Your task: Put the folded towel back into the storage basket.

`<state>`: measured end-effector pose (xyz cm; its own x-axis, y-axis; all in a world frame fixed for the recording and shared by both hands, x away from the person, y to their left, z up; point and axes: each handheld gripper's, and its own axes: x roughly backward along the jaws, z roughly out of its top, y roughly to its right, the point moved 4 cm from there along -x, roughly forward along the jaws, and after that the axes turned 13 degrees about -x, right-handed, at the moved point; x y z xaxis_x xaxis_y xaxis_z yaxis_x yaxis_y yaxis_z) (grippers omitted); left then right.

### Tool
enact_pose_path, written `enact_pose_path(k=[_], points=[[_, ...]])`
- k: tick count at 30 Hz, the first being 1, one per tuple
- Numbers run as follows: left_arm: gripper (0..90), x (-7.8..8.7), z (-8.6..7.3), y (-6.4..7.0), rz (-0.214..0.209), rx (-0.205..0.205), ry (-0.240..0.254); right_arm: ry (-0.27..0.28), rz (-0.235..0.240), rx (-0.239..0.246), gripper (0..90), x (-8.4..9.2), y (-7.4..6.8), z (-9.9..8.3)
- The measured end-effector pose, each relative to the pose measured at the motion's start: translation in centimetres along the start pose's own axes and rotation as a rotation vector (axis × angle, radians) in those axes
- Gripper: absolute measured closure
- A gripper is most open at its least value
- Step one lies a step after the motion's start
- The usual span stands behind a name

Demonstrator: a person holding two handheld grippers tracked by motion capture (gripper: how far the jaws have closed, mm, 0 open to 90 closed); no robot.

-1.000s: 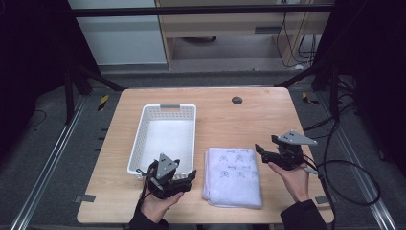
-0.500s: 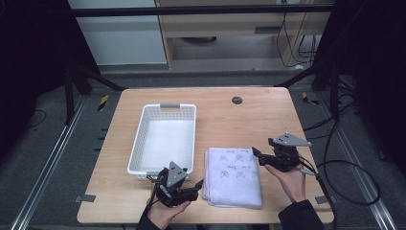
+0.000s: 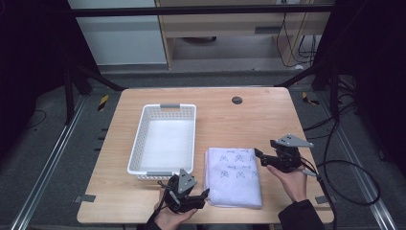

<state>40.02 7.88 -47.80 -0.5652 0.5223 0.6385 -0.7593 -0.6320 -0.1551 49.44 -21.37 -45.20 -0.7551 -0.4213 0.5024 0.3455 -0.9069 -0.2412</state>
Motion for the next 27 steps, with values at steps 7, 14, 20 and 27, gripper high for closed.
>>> enact_pose_path(k=[7,14,20,27], points=[[31.6,-1.1,-0.5,0.6,-0.012,0.003,-0.037,-0.023,-0.01,0.014,29.1,-0.8,-0.2,-0.5],[31.6,-2.2,-0.7,0.9,-0.018,0.008,-0.063,-0.057,-0.025,0.026,30.7,-1.9,-0.4,-1.1],[31.2,-3.2,-0.6,1.0,-0.011,0.021,-0.064,-0.081,-0.031,0.027,32.3,-2.8,-0.4,-1.5],[30.7,-4.2,-0.7,0.9,0.007,0.038,-0.076,-0.109,-0.035,0.037,33.7,-3.7,-0.5,-2.0]])
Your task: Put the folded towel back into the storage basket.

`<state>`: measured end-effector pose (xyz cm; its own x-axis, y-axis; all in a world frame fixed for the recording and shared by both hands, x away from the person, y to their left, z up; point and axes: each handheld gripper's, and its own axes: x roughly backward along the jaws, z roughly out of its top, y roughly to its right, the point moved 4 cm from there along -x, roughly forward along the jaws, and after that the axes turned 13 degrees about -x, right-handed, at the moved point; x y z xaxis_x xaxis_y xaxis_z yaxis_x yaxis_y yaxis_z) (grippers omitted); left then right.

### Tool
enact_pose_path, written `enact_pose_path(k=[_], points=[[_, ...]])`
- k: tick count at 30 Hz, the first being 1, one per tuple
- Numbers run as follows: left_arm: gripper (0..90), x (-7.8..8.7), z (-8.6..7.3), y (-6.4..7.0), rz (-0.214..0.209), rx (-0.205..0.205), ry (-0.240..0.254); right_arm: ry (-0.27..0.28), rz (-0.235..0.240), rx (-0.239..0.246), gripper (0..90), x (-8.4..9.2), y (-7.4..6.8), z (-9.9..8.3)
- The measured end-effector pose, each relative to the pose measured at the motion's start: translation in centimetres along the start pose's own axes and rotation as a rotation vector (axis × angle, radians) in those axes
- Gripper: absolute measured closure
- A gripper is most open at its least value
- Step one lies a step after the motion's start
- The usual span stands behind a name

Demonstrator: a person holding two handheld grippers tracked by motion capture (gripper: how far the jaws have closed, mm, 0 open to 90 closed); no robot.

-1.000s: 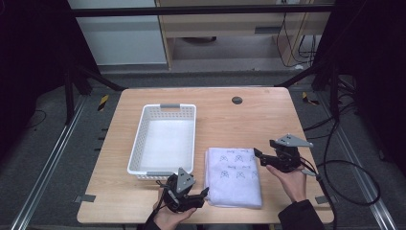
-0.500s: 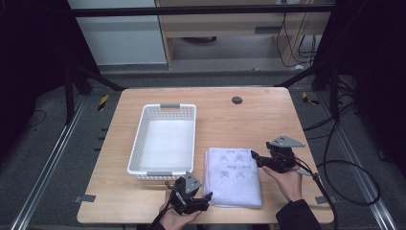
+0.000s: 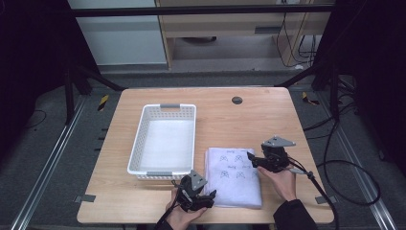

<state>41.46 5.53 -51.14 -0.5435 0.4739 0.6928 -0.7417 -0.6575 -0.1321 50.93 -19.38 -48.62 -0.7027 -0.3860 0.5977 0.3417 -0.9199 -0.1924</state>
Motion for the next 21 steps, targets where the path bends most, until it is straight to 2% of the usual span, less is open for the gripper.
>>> enact_pose_path(k=[12,21], points=[[26.5,-1.1,-0.3,-0.3,-0.002,0.023,-0.027,-0.046,-0.01,0.007,35.8,-1.5,-0.1,-0.7],[24.9,-1.5,-0.5,-0.4,-0.023,0.045,-0.035,-0.084,-0.006,0.013,38.6,-2.4,-0.2,-1.3]])
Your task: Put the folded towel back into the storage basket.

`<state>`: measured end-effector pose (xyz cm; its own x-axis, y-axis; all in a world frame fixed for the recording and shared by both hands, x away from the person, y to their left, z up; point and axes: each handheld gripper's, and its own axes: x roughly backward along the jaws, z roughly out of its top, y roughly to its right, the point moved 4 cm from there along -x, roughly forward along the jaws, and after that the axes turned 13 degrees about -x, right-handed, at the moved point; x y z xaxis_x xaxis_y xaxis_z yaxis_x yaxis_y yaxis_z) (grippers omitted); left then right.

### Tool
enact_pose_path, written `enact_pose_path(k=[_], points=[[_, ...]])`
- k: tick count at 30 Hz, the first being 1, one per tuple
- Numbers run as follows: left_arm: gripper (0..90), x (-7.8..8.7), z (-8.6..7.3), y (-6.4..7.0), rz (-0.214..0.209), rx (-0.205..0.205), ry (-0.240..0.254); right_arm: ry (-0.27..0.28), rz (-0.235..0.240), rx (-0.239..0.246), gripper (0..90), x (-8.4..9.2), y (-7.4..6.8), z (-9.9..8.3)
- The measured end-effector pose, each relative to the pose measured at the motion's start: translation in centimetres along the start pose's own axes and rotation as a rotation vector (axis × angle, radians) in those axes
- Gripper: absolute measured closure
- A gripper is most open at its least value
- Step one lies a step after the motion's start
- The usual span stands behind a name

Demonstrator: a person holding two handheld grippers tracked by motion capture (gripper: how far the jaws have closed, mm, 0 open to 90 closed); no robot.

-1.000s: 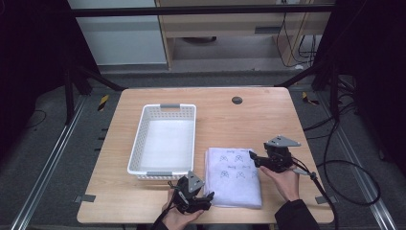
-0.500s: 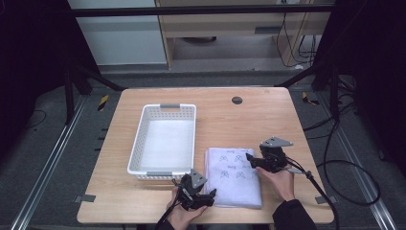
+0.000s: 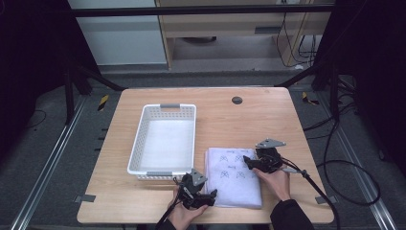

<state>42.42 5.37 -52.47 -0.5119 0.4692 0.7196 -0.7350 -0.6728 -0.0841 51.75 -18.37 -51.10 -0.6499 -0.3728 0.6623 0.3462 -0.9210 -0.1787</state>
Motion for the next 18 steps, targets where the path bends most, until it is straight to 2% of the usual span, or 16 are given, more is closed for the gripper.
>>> enact_pose_path(k=[3,6,8,11,13,18], points=[[25.0,-0.13,-0.01,-0.02,-0.009,0.005,-0.002,-0.012,0.007,-0.013,38.8,-0.25,0.03,-0.26],[25.1,-0.17,-0.08,0.01,-0.01,0.0,0.001,-0.025,0.03,-0.068,38.5,-0.5,0.39,-0.56],[25.2,-0.17,-0.09,0.17,0.004,0.001,0.003,-0.023,0.027,-0.049,39.8,-0.49,0.33,-0.54],[26.3,-0.17,-0.05,0.26,0.005,0.011,-0.003,-0.035,0.031,-0.058,39.9,-0.71,0.23,-0.71],[26.9,-0.13,-0.07,0.29,0.006,0.002,-0.007,-0.041,0.032,-0.072,40.5,-0.77,0.3,-0.72],[35.8,-0.05,-0.11,0.7,-0.007,0.001,0.015,-0.047,0.044,-0.09,46.0,-0.94,0.24,-0.84]])
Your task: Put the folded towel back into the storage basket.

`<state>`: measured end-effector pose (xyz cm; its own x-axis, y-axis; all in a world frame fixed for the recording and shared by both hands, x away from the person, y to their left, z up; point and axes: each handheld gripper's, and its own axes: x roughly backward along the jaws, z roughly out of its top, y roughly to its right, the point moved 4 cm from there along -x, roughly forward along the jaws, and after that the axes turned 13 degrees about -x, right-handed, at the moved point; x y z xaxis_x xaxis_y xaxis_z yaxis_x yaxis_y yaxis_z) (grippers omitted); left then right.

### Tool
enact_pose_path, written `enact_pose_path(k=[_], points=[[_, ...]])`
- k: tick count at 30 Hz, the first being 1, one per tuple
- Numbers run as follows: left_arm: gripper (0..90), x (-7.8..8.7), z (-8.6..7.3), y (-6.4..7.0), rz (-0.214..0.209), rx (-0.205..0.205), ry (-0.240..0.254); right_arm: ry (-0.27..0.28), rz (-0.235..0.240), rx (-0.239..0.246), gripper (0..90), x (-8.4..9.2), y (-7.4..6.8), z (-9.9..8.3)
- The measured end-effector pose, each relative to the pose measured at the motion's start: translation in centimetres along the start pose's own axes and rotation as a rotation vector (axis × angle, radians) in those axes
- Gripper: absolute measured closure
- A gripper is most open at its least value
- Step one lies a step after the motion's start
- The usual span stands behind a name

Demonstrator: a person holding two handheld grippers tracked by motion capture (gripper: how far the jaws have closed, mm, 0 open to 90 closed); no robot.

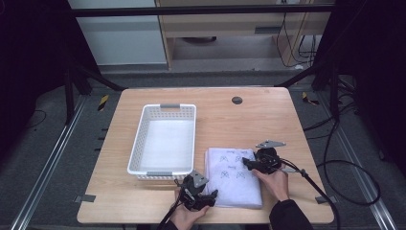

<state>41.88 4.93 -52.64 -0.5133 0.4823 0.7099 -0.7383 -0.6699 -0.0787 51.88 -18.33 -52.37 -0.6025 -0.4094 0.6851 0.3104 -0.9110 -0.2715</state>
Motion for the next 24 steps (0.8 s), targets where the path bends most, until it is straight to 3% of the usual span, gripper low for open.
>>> enact_pose_path(k=[5,13,17,21,24], points=[[43.6,0.0,0.1,0.2,-0.021,0.003,0.008,-0.014,0.019,-0.032,53.8,0.0,-0.2,-0.1],[62.1,0.0,0.2,0.1,-0.108,0.034,0.023,-0.014,0.041,-0.047,67.6,0.1,-0.4,-0.1],[67.8,0.1,0.2,0.2,-0.115,0.038,0.031,-0.009,0.045,-0.053,71.6,0.3,-0.5,0.0],[71.3,0.4,0.2,0.5,-0.095,0.0,0.043,-0.005,0.053,-0.052,73.0,0.5,-0.5,0.1],[72.3,0.6,0.3,0.5,-0.095,-0.001,0.053,0.008,0.068,-0.049,73.3,1.0,-0.6,0.3]])
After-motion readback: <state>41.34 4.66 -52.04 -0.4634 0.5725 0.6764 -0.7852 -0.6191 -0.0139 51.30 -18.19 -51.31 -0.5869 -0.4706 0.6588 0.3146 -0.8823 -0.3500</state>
